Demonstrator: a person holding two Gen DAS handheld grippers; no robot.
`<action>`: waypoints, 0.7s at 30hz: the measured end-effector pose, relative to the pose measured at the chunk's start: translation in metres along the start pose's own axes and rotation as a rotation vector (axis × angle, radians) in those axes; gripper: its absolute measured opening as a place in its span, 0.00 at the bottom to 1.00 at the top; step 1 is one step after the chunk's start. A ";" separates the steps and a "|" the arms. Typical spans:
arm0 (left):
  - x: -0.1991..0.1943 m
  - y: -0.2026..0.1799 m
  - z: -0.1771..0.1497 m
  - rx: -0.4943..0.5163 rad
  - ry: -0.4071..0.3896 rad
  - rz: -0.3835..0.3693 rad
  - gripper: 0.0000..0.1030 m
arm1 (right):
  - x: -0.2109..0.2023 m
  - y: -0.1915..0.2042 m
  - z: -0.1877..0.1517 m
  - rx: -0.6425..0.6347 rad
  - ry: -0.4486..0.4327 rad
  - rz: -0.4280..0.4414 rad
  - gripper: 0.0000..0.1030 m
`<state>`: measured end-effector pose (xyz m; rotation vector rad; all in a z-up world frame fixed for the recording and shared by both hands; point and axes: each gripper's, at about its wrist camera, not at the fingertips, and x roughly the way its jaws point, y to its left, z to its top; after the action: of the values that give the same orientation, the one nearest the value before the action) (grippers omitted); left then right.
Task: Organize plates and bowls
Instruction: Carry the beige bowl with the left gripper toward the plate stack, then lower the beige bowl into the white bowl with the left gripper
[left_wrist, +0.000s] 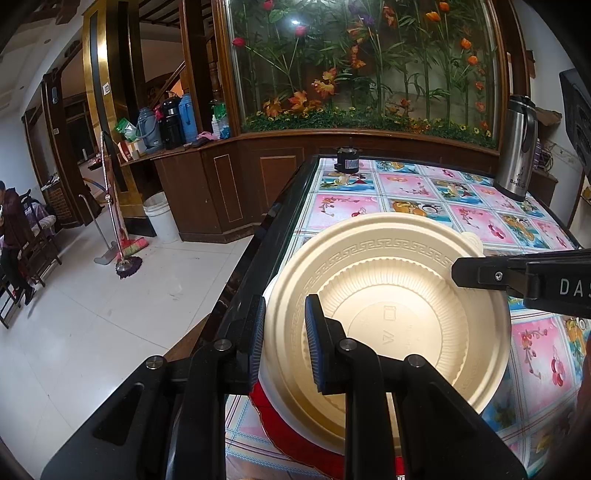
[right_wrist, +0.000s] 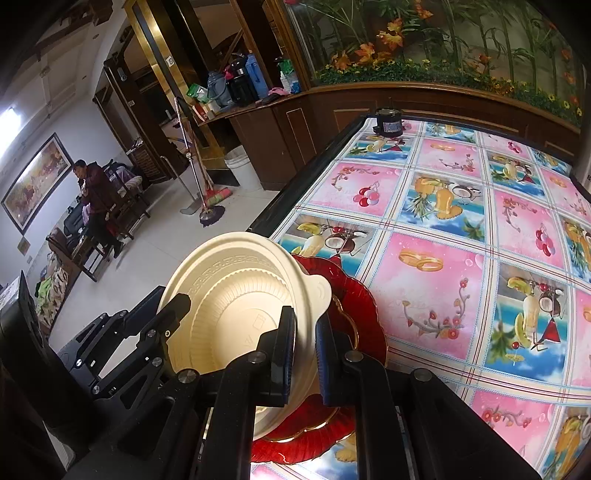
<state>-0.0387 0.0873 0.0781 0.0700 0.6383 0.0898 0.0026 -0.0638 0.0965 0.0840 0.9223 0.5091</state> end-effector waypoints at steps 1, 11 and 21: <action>-0.001 0.000 0.000 -0.001 -0.001 0.000 0.19 | 0.000 0.000 0.000 -0.002 -0.001 -0.001 0.12; -0.002 0.001 -0.003 -0.006 -0.008 0.006 0.19 | -0.003 0.004 -0.002 -0.020 -0.014 -0.017 0.13; -0.004 0.004 -0.004 -0.008 -0.012 0.007 0.19 | -0.004 0.008 -0.002 -0.037 -0.022 -0.032 0.13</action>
<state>-0.0444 0.0911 0.0771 0.0648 0.6257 0.0984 -0.0045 -0.0588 0.1003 0.0418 0.8914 0.4947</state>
